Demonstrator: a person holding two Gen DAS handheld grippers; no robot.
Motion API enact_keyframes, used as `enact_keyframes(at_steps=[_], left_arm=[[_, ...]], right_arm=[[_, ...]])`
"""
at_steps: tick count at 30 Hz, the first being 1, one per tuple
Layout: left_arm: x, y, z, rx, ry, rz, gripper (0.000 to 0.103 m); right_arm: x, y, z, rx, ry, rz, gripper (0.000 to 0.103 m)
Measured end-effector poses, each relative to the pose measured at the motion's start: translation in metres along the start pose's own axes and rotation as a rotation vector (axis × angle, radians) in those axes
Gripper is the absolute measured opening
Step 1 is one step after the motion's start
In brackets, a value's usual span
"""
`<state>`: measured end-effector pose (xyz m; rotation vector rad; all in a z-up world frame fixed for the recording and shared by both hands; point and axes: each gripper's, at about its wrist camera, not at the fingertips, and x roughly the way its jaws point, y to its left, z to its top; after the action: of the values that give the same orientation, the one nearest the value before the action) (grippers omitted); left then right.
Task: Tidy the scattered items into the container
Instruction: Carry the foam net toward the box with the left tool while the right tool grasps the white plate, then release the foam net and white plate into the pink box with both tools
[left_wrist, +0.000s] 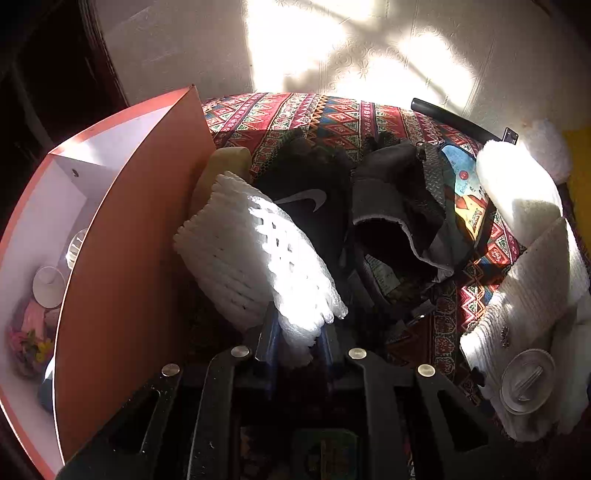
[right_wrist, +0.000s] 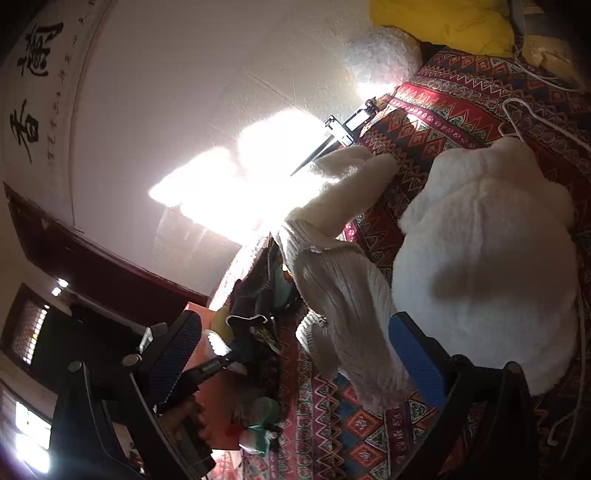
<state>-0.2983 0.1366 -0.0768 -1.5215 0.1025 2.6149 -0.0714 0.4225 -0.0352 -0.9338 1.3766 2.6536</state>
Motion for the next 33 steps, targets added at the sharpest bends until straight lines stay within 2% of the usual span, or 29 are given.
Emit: enact_keyframes(at_steps=[1, 4, 5, 6, 10, 13, 16, 17, 18, 20, 22, 24, 28, 33], left_arm=[[-0.009, 0.007, -0.003, -0.012, -0.015, -0.038, 0.012], [-0.042, 0.033, -0.02, -0.078, -0.048, -0.201, 0.01], [-0.055, 0.042, -0.026, -0.104, -0.067, -0.266, 0.01], [-0.068, 0.051, -0.033, -0.123, -0.084, -0.314, 0.01], [-0.117, 0.08, -0.042, -0.191, -0.163, -0.473, 0.01], [-0.142, 0.093, -0.044, -0.198, -0.218, -0.524, 0.01], [-0.152, 0.107, -0.047, -0.23, -0.227, -0.584, 0.01], [-0.155, 0.113, -0.048, -0.243, -0.229, -0.596, 0.01], [-0.157, 0.119, -0.049, -0.255, -0.232, -0.604, 0.01], [-0.161, 0.131, -0.05, -0.278, -0.237, -0.622, 0.01], [-0.169, 0.148, -0.052, -0.302, -0.253, -0.631, 0.01], [-0.177, 0.166, -0.054, -0.328, -0.275, -0.622, 0.01], [-0.196, 0.209, -0.061, -0.381, -0.329, -0.591, 0.01], [-0.219, 0.259, -0.069, -0.418, -0.401, -0.527, 0.01]], right_arm=[[0.01, 0.001, -0.004, -0.023, 0.026, -0.007, 0.099], [0.038, 0.007, -0.016, -0.052, 0.126, 0.04, 0.079], [0.045, 0.009, -0.021, -0.058, 0.149, 0.048, 0.067], [0.052, 0.012, -0.025, -0.072, 0.168, 0.035, 0.062], [0.071, 0.01, -0.036, -0.103, 0.177, -0.094, 0.061], [0.075, 0.007, -0.039, -0.108, 0.164, -0.14, 0.059], [0.084, 0.003, -0.041, -0.113, 0.18, -0.179, 0.056], [0.087, 0.0, -0.042, -0.104, 0.189, -0.196, 0.042], [0.088, -0.003, -0.042, -0.086, 0.19, -0.203, 0.036], [0.083, -0.006, -0.041, -0.029, 0.184, -0.164, 0.035], [0.071, -0.002, -0.04, 0.03, 0.17, -0.079, 0.035], [0.058, 0.014, -0.041, 0.036, 0.152, -0.005, 0.035], [0.029, 0.072, -0.055, -0.042, 0.125, 0.131, 0.035], [0.026, 0.18, -0.095, -0.226, 0.14, 0.275, 0.035]])
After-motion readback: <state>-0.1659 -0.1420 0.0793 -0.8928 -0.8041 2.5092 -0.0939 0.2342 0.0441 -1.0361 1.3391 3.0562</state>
